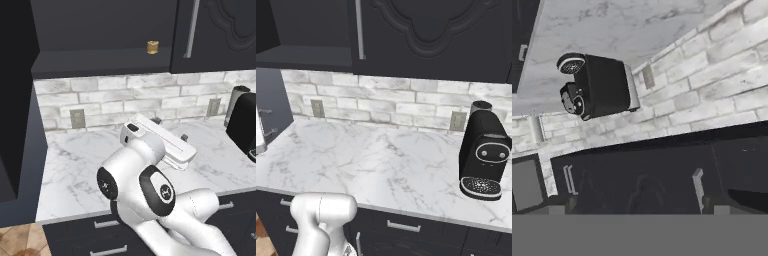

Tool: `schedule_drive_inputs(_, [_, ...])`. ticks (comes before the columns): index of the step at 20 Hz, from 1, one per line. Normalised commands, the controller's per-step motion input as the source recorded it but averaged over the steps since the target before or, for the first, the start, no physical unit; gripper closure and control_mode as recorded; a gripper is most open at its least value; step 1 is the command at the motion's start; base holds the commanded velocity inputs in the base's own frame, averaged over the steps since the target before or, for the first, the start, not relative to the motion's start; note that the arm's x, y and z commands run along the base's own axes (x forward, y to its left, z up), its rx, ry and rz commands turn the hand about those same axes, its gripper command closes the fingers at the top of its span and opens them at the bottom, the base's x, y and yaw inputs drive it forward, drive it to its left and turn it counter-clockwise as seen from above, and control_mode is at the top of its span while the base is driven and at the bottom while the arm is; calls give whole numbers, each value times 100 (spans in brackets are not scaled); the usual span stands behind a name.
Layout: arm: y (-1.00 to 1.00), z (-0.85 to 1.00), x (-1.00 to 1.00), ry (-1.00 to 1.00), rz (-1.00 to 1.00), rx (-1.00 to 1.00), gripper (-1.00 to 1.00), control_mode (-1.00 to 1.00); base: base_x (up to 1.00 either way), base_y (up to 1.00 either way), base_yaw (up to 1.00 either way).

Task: Pick the candle and candle from the dining table and place them in the open cabinet. Close the cabinet after placing the objects.

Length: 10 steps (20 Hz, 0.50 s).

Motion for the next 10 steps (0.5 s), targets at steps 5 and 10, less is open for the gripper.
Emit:
schedule_drive_inputs(5, [43, 0, -6, 1, -17, -21, -100, -100, 0, 0, 0])
schedule_drive_inputs(10, [58, 1, -13, 0, -18, -23, -100, -100, 0, 0, 0])
